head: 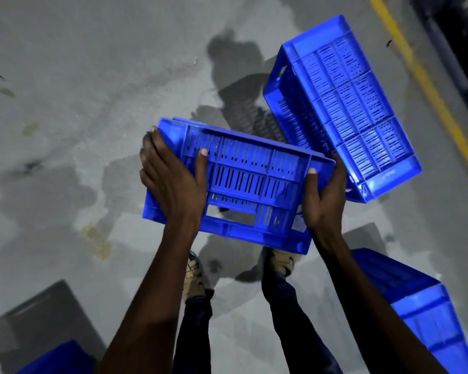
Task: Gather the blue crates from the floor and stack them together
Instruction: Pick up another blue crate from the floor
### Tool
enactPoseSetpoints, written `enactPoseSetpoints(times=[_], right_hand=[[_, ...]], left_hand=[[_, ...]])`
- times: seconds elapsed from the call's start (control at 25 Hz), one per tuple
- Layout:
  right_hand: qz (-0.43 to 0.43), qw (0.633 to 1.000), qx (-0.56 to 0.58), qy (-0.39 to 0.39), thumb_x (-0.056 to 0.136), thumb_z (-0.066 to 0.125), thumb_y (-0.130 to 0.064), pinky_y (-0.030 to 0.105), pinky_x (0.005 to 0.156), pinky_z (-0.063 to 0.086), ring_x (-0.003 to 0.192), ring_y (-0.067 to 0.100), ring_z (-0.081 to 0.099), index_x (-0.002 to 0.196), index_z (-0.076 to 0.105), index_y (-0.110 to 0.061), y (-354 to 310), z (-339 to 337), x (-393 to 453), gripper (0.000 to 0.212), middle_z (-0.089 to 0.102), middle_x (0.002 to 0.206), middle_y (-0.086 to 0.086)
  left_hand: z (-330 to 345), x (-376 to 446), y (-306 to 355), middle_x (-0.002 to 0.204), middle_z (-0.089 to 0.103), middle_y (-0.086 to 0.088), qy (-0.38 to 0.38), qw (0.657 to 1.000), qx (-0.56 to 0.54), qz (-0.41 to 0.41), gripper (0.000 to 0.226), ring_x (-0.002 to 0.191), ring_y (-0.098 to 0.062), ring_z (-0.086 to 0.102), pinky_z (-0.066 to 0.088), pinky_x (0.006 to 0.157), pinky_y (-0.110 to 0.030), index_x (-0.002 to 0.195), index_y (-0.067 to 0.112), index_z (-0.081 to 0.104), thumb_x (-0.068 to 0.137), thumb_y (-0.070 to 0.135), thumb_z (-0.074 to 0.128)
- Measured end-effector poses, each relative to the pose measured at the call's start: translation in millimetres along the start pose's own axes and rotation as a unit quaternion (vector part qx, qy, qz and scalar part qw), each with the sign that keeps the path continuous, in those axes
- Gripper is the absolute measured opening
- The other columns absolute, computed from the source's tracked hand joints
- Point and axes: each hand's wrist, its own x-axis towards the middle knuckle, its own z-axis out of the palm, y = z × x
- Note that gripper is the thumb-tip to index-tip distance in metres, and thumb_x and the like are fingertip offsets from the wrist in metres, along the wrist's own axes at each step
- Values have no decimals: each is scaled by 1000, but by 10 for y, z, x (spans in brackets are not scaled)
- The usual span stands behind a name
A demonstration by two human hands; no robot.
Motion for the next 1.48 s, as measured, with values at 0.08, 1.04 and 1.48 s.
enactPoseSetpoints(times=[0.08, 1.04, 1.48], right_hand=[[-9, 1000, -22, 12, 98, 47, -33, 42, 115, 31, 138, 26, 38, 148, 32, -6, -1, 29, 50, 59, 40, 149, 14], [-211, 884, -334, -251, 75, 65, -33, 39, 76, 50, 99, 38, 66, 112, 67, -21, -1255, 356, -89, 39, 72, 99, 17], [-91, 975, -157, -132, 75, 65, -54, 33, 57, 42, 61, 24, 58, 69, 57, -16, -2287, -1211, -1958, 39, 53, 57, -1]], left_hand=[[36, -8, 30, 162, 23, -14, 9, 1000, 10, 16, 81, 149, -32, 21, 24, 114, -47, 154, 7, 25, 97, 62, 41], [-427, -593, -564, 165, 12, -12, -48, 992, -111, -44, 70, 152, -28, 14, 23, 117, -46, 154, 11, 20, 98, 48, 41], [-1781, -1516, -954, 162, 17, -18, -91, 932, -198, -288, 79, 150, -33, 17, 26, 113, -56, 153, 10, 23, 93, 50, 56]])
